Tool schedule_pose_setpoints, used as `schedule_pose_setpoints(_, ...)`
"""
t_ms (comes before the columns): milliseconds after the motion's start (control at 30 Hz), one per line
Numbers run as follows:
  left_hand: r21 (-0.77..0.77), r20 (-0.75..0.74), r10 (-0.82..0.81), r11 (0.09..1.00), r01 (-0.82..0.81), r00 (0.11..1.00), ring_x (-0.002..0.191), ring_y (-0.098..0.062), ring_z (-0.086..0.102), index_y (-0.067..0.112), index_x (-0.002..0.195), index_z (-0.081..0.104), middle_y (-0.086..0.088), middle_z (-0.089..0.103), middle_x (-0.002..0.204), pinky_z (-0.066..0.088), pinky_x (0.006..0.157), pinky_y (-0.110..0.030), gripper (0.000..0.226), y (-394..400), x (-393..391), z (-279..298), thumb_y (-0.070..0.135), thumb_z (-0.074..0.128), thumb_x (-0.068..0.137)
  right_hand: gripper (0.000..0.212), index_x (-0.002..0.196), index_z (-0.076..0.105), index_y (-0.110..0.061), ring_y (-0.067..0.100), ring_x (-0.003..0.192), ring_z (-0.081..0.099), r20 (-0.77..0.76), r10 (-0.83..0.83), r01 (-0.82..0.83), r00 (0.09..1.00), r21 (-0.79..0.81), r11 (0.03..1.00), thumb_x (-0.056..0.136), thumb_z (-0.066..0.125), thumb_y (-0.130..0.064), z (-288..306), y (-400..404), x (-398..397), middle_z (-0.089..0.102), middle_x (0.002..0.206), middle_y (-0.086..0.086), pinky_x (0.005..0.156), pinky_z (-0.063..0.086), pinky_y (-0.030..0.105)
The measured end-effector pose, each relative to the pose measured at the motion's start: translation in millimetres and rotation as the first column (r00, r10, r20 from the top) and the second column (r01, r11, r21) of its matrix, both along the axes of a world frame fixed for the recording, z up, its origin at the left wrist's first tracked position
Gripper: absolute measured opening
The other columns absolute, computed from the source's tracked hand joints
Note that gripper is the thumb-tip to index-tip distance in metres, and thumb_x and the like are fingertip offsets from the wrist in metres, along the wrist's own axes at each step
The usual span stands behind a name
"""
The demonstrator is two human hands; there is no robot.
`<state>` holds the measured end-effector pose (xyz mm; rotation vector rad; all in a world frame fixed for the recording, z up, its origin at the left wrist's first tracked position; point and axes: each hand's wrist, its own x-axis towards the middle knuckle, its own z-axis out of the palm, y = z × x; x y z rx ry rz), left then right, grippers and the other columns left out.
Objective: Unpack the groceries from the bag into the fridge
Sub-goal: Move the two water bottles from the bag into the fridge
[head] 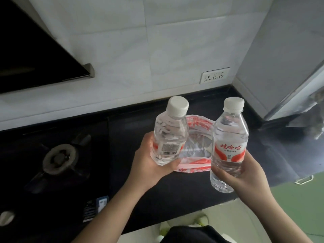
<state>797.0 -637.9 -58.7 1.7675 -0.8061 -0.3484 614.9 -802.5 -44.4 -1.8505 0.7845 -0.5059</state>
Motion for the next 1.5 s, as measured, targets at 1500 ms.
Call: schedule_pose_setpoints(1500, 0.255, -0.047, 0.926, 0.374, -0.892, 0.374, 0.096, 0.006, 0.067, 0.021, 0.111, 0.070, 0.019, 0.074, 0.100, 0.049, 0.077, -0.011, 0.066, 289, -359, 8, 0.054, 0.082, 0.055, 0.056, 0.110, 0.055, -0.037, -0.001, 0.083, 0.068, -0.005, 0.947, -0.939, 0.321, 0.130, 0.319, 0.065, 0.086, -0.022, -13, 223, -68, 0.070, 0.095, -0.017, 0.059, 0.050, 0.014)
